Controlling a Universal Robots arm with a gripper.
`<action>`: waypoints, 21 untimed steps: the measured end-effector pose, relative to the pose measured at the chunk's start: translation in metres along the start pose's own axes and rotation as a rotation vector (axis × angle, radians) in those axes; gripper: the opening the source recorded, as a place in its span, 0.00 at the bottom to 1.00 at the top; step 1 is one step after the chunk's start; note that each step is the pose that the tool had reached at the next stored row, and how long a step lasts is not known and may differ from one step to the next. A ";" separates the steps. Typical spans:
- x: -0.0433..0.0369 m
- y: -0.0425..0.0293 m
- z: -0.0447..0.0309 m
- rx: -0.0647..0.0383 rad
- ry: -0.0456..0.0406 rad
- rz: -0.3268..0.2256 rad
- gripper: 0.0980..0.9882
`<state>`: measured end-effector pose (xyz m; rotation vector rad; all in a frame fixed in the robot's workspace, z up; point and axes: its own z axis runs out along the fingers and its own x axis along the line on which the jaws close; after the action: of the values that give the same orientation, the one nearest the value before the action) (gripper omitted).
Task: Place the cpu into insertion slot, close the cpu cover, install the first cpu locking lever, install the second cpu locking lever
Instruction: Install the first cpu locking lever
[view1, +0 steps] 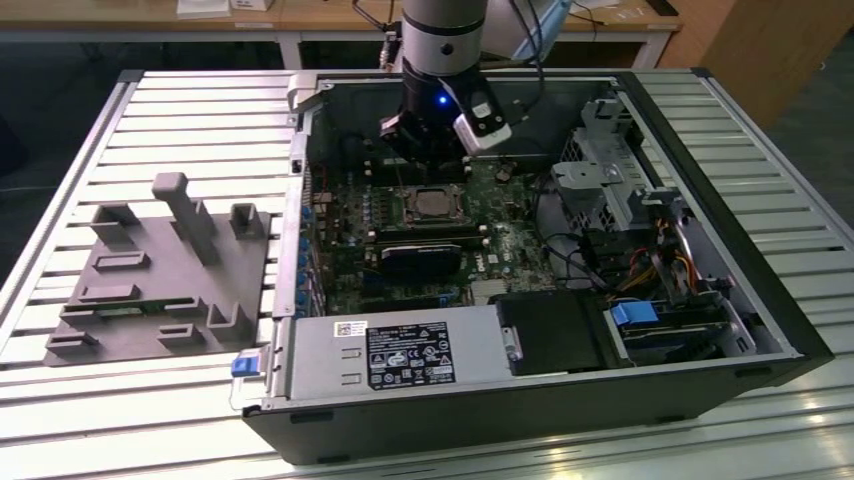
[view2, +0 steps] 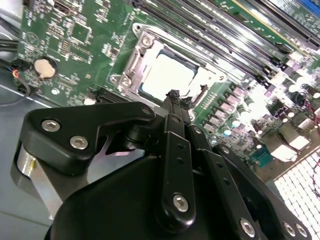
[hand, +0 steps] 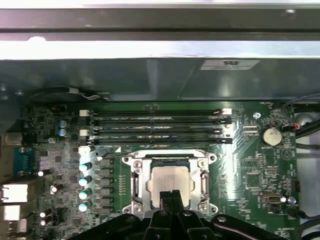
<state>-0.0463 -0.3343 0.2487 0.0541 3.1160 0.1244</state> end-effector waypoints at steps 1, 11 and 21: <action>0.0022 -0.0001 0.0000 0.000 -0.0007 0.000 0.00; 0.0266 -0.0009 -0.0006 0.000 -0.0074 -0.001 0.00; 0.0499 -0.0017 -0.0011 -0.007 -0.0130 -0.001 0.00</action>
<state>-0.0962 -0.3342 0.2487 0.0533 3.1025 0.1343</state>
